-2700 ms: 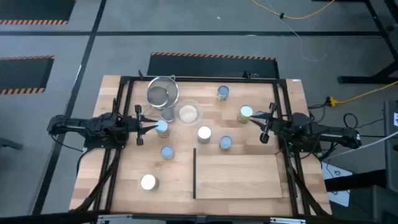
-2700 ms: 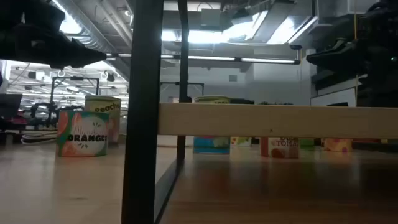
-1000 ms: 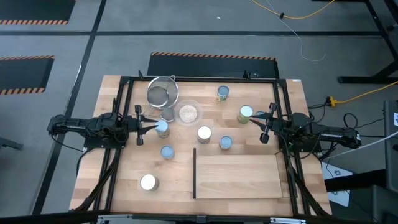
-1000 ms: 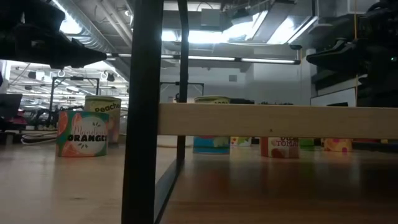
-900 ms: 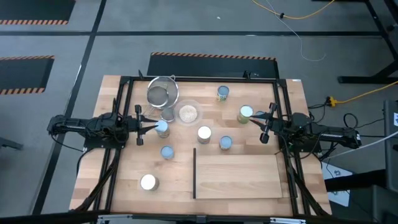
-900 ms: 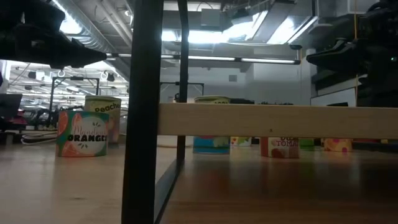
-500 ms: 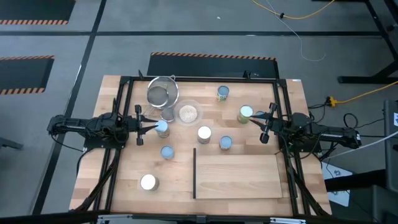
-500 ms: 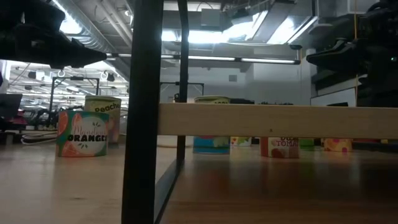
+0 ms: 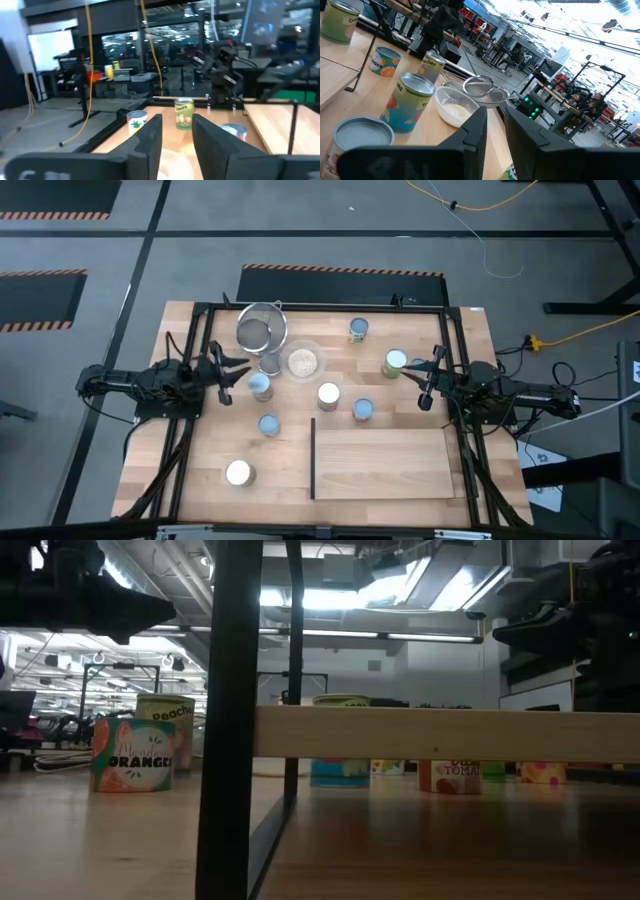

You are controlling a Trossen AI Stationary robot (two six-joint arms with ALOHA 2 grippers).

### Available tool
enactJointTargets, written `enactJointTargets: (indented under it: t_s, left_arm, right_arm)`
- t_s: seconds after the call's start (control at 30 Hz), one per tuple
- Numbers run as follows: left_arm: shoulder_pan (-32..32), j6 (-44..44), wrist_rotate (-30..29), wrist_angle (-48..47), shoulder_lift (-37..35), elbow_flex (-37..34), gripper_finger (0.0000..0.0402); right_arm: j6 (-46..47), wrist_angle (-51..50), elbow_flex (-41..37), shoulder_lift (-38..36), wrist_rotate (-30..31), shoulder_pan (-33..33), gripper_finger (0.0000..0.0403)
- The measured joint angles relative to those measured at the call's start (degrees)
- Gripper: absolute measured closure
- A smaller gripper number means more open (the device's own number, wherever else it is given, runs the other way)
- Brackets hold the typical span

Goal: Pick and place cans onto a shelf
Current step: Put the blue can on the shelf

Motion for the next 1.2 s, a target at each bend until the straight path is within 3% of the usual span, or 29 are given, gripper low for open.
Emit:
enactJointTargets:
  t_s: [0.23, 0.5, 0.73, 0.9, 1.2]
  left_arm:
    - [0.02, -8.10, -5.34, 0.17, 0.00, -0.02, 0.0242]
    - [0.00, -10.45, -6.84, 8.24, 0.42, 1.28, 0.0239]
    - [0.00, -10.88, -9.78, 5.90, 10.76, 10.01, 0.0239]
    - [0.05, -16.06, -12.02, -7.33, 23.42, 21.16, 0.0240]
    - [2.54, -33.30, -9.95, -48.66, 41.87, 46.12, 0.0240]
  right_arm:
    - [0.18, -0.01, 0.00, 0.00, -2.29, 0.00, 0.0330]
    - [0.22, -0.04, 0.00, 0.00, -6.64, 0.02, 0.0330]
    - [0.22, -0.06, 0.00, 0.00, -6.64, 0.02, 0.0330]
    - [0.22, -0.06, 0.02, 0.00, -6.63, 0.02, 0.0330]
    - [0.15, -0.06, 0.02, 0.00, -6.58, 0.00, 0.0330]
